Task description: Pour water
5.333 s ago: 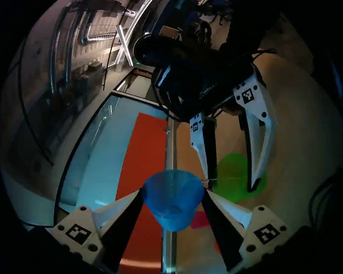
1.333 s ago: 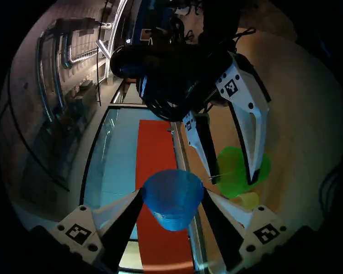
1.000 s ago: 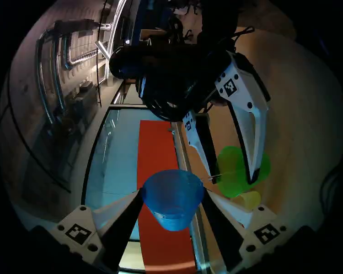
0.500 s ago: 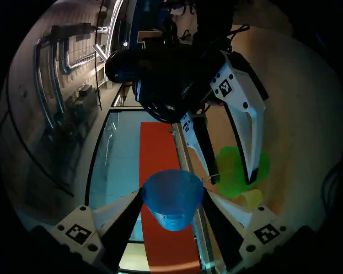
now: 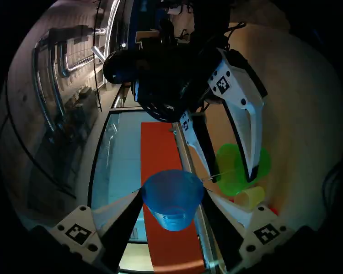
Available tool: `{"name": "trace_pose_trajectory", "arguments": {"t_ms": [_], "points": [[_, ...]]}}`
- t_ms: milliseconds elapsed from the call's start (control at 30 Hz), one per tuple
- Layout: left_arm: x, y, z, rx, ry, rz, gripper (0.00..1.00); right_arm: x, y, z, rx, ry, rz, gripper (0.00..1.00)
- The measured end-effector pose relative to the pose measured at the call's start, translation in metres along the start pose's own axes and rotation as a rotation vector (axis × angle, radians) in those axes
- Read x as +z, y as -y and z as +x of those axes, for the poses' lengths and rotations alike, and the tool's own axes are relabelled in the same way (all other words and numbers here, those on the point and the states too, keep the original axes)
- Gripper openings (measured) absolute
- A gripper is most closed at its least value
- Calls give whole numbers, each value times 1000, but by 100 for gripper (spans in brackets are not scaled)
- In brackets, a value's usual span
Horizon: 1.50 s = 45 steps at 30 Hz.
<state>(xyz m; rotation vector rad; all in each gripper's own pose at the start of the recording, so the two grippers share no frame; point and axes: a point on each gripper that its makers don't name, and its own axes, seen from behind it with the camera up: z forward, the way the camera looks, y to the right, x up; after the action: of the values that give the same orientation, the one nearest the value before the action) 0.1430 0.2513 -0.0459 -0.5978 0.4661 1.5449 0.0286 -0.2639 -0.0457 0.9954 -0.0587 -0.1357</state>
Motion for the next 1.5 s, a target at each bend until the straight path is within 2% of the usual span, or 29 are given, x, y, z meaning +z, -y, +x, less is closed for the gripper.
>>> {"name": "trace_pose_trajectory", "arguments": {"t_ms": [367,1500], "points": [[0,-4,2,8,0,0,88,-1,0,0,-1,-1,-1,95],[3,0,-3,16,1,-2,87,-1,-2,3,-4,-3,-7,95]]}}
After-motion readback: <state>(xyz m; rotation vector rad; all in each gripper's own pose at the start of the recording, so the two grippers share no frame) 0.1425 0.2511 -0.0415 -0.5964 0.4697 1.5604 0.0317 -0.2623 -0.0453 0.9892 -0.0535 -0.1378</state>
